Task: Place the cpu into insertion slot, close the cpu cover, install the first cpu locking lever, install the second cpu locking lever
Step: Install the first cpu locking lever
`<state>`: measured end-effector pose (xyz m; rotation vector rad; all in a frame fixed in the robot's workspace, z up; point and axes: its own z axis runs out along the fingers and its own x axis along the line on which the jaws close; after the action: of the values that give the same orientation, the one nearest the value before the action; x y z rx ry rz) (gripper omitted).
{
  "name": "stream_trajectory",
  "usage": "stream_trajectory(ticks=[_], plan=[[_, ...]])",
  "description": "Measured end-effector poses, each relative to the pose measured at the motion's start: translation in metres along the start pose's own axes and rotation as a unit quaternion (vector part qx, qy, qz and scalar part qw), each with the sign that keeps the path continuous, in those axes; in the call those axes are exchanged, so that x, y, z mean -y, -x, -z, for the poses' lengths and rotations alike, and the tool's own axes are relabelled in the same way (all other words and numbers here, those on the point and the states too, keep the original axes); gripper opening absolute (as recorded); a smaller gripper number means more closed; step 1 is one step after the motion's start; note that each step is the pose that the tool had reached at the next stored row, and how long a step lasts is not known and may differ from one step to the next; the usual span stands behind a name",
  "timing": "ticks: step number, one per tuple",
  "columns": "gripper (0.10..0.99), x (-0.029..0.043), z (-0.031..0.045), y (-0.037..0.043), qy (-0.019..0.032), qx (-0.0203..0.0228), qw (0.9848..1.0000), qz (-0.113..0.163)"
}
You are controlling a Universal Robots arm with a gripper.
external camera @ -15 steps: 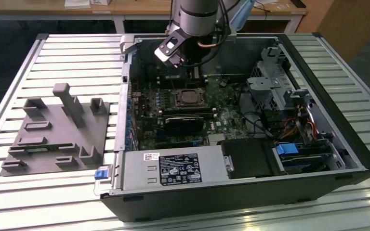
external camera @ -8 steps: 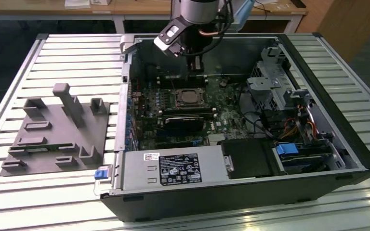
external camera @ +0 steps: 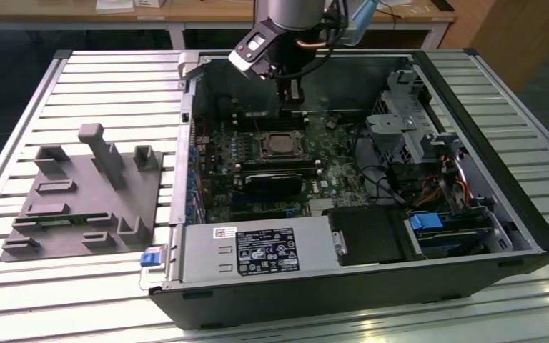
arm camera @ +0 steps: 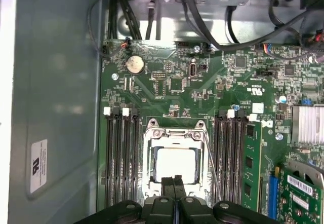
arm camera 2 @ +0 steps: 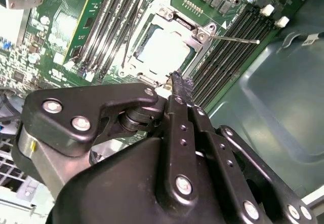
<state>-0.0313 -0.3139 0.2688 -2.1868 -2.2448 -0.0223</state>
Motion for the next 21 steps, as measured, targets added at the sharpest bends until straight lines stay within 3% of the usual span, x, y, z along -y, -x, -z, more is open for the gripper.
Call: stream_trajectory(ticks=[5,21], plan=[[0.118,0.0000,0.0001,0.0000,-0.0007,-0.0001,0.9992,0.040],[0.118,0.0000,0.0000,0.0000,-0.0017,-0.0003,0.9942,0.108]])
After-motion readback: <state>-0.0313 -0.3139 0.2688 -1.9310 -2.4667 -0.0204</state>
